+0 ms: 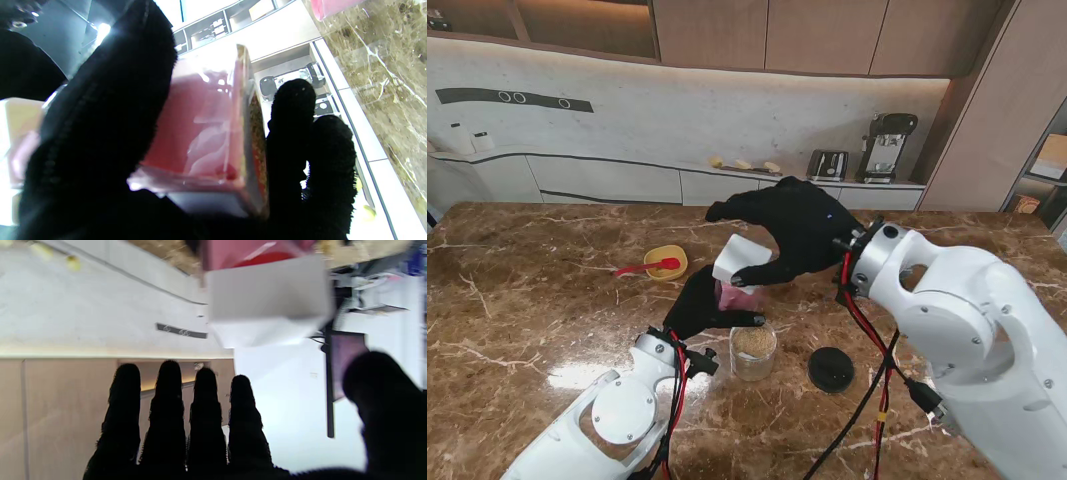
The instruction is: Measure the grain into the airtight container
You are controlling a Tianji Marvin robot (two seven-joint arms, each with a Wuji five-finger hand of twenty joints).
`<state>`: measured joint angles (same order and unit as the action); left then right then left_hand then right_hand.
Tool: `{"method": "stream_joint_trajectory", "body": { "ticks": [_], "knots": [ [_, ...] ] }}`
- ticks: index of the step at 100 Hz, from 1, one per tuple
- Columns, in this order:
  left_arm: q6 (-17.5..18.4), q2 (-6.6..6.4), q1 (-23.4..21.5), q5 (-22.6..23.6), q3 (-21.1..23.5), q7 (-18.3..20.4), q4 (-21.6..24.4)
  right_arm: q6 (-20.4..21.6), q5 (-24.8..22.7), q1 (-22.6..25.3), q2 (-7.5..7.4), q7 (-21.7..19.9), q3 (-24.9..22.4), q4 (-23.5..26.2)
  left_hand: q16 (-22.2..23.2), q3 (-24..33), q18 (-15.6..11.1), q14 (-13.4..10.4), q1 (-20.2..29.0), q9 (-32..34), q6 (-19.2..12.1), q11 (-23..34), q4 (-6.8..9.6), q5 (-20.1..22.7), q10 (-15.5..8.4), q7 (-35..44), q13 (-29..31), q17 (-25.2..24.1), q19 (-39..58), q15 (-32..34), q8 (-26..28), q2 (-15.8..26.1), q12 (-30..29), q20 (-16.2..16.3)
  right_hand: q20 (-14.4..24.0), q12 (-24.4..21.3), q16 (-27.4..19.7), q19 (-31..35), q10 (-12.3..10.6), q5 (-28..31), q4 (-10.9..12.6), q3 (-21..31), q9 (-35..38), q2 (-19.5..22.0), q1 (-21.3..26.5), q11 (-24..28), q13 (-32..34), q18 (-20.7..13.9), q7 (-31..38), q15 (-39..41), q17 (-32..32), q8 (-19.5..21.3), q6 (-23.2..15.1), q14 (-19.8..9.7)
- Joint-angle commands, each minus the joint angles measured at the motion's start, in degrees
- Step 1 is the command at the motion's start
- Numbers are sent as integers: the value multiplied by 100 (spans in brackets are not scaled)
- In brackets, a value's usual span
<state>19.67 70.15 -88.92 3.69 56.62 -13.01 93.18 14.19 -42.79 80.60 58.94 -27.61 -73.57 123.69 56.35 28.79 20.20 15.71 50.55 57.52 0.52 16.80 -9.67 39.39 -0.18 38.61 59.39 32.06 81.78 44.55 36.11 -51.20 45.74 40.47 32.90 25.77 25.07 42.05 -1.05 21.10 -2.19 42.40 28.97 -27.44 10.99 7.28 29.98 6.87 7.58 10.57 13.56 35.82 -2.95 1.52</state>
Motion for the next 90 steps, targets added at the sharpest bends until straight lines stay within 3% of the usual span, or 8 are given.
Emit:
{"method": "stream_joint_trajectory", "body": {
  "ticks": [1,13,22,43,55,67,82,90],
  "knots": [
    [8,-2,-20,2,4,-5,24,53,368,-138,-166,-544,-107,139,25,1623,-130,-419,1021,486,-1407,405,-117,1226,-589,1246,127,-3,123,20,170,2622,66,72,-79,-185,-267,-464,133,-372,391,284,-627,-705,897,-224,-533,-16,-216,-258,-361,-93,123,61],
    [5,-6,-19,6,11,5,33,256,935,-376,-319,-1220,-211,151,22,1627,-130,-423,1021,479,-1406,401,-118,1218,-589,1243,131,-3,123,20,169,2625,65,71,-2,-274,-471,-1005,341,-1005,-119,2050,-1346,-1657,1829,-276,-1210,-226,-593,-379,-618,-108,138,48],
    [1,-11,-15,0,10,24,36,290,1069,-550,-398,-1564,-127,129,21,1627,-130,-421,1018,486,-1409,404,-119,1221,-587,1244,130,-3,123,18,168,2619,65,71,-10,-273,-493,-1086,340,-1144,-141,2449,-1444,-1669,2156,-241,-1319,-330,-633,-364,-679,-19,52,2],
    [-17,-26,-10,1,21,77,34,416,698,-715,-388,-1530,183,17,20,1632,-130,-417,1021,483,-1408,402,-119,1220,-588,1248,128,-3,123,15,170,2621,64,70,99,-147,-431,-878,91,-541,-251,3049,-1004,-1719,2329,146,-1077,-369,157,-51,-432,766,-618,-214],
    [-29,-32,-7,14,29,93,45,426,602,-841,-370,-1467,339,-91,21,1632,-127,-413,1022,483,-1407,404,-119,1225,-584,1255,125,-9,120,16,174,2624,66,70,153,-57,-319,-765,-98,74,-292,3009,-512,-1713,2336,337,-659,-306,457,199,-295,925,-934,-299],
    [-24,-29,9,20,27,86,45,388,503,-937,-340,-1356,472,-199,26,1638,-124,-405,1026,484,-1416,420,-117,1232,-595,1370,117,-14,119,18,240,2622,77,71,198,77,-224,-672,-270,704,-407,2537,179,-1621,2070,461,-426,-241,732,346,-196,1065,-1153,-357],
    [-11,-25,17,7,14,81,32,270,341,-974,-299,-1221,587,-261,30,1634,-125,-418,1025,475,-1409,416,-118,1217,-582,1369,112,-14,121,21,253,2622,72,73,321,515,84,-435,-363,1491,-492,1665,1042,-1438,1374,740,17,-221,1362,670,27,1310,-1034,-414],
    [-8,-22,14,3,10,73,32,146,37,-892,-222,-869,647,-273,31,1630,-125,-402,1025,474,-1400,413,-120,1217,-571,1350,115,-14,121,23,247,2622,69,73,460,918,355,-101,-422,2061,-490,1126,1905,-1123,852,1119,673,-142,1751,1000,395,1398,-875,-424]
  ]
}}
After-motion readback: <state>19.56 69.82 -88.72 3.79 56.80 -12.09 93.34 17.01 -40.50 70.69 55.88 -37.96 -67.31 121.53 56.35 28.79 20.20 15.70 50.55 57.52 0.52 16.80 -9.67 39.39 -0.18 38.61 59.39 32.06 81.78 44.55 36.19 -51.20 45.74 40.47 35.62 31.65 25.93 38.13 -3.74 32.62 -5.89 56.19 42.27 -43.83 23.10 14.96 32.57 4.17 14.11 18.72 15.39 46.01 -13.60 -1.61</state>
